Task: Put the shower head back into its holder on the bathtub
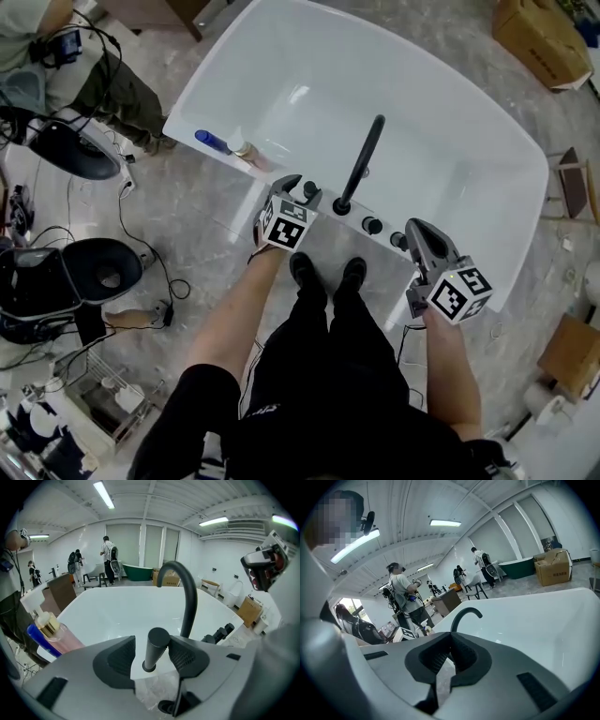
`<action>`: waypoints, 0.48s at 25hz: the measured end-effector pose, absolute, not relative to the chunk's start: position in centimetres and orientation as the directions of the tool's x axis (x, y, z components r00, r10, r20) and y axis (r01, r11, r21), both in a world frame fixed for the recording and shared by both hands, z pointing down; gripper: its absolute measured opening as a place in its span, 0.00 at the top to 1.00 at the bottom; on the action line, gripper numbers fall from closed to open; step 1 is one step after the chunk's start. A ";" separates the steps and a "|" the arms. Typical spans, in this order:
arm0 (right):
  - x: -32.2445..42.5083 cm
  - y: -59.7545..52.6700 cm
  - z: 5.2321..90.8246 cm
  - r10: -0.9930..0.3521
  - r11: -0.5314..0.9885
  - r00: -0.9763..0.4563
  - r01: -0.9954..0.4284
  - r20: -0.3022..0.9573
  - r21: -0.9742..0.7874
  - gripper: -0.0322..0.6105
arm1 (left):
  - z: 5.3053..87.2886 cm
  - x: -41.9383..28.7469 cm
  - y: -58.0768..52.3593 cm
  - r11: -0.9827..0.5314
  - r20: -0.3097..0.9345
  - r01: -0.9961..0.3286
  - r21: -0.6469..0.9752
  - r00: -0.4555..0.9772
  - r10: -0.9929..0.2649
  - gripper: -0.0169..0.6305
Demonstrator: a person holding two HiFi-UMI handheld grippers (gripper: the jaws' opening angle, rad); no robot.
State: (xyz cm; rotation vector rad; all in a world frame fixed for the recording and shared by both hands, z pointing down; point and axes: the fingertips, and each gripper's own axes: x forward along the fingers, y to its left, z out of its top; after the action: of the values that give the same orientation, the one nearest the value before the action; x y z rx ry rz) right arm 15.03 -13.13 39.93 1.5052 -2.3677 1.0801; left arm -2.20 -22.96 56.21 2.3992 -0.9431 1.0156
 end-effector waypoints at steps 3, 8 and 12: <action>14.7 -14.0 37.6 -0.749 0.277 -0.499 -0.833 0.436 -0.479 0.93 | 52.2 -2.9 -23.1 -0.702 0.696 -0.710 0.059 0.533 -0.481 0.62; 15.1 -13.5 31.7 -0.765 0.376 -0.531 -0.828 0.365 -0.417 0.93 | 42.9 -3.4 -20.6 -0.666 0.597 -0.740 0.094 0.577 -0.557 0.65; 13.8 -12.6 28.4 -0.741 0.470 -0.582 -0.806 0.335 -0.359 0.93 | 34.9 -5.1 -19.8 -0.608 0.490 -0.784 0.126 0.582 -0.649 0.72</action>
State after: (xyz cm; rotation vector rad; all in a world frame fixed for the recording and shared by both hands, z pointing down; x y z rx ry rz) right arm 13.83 -12.65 28.38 1.3650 -2.5783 0.7387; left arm -5.09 -19.78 34.88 2.4863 -1.1670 0.5761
